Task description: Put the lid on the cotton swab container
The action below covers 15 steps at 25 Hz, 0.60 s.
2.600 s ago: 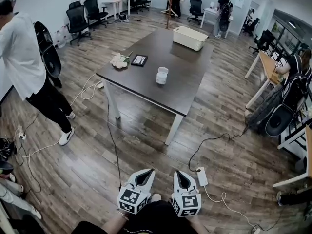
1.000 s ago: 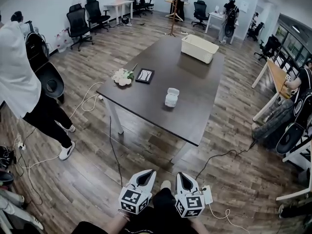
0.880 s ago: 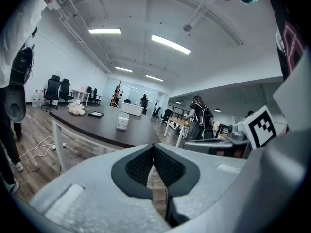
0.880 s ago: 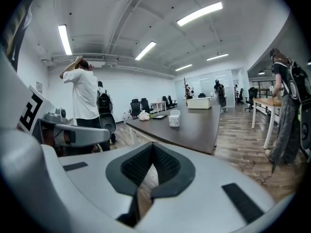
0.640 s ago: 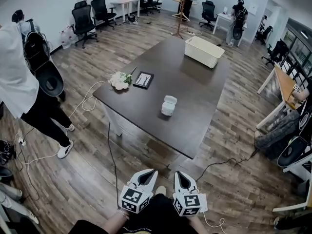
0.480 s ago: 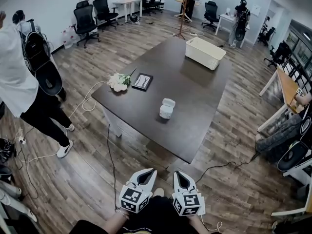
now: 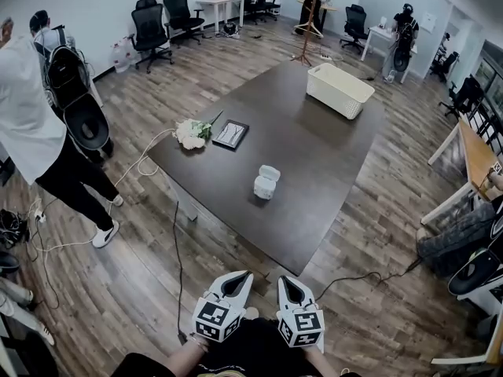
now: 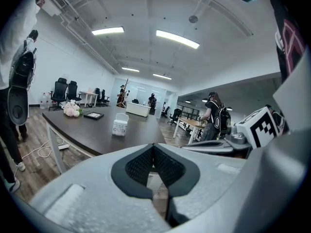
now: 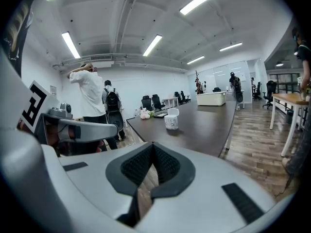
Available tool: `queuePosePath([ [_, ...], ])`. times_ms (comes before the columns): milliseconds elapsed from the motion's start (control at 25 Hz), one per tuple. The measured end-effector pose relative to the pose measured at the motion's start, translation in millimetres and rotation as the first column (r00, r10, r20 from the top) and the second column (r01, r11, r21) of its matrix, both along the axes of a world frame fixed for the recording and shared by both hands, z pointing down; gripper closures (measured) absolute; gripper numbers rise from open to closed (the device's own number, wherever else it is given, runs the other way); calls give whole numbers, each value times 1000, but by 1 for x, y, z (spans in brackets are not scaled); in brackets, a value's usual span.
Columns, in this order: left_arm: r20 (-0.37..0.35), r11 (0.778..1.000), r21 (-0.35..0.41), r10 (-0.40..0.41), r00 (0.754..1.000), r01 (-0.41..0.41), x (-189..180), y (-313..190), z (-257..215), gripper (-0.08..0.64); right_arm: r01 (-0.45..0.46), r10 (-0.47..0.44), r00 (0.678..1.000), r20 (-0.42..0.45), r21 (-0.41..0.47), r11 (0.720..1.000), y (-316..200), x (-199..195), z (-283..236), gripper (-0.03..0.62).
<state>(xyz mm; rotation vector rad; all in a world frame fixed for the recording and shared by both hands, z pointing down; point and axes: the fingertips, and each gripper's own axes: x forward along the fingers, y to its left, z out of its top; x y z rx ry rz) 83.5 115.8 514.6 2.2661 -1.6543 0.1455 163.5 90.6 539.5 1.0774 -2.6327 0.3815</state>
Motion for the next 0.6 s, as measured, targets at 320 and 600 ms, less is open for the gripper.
queuePosePath([
  [320, 4, 1000, -14, -12, 1000, 12, 6, -18, 3, 552, 9, -9, 1000, 3, 2, 1000, -20, 9, 0, 584],
  [600, 3, 1000, -13, 15, 1000, -15, -7, -41, 6, 552, -45, 45, 999, -7, 14, 999, -42, 7, -2, 584],
])
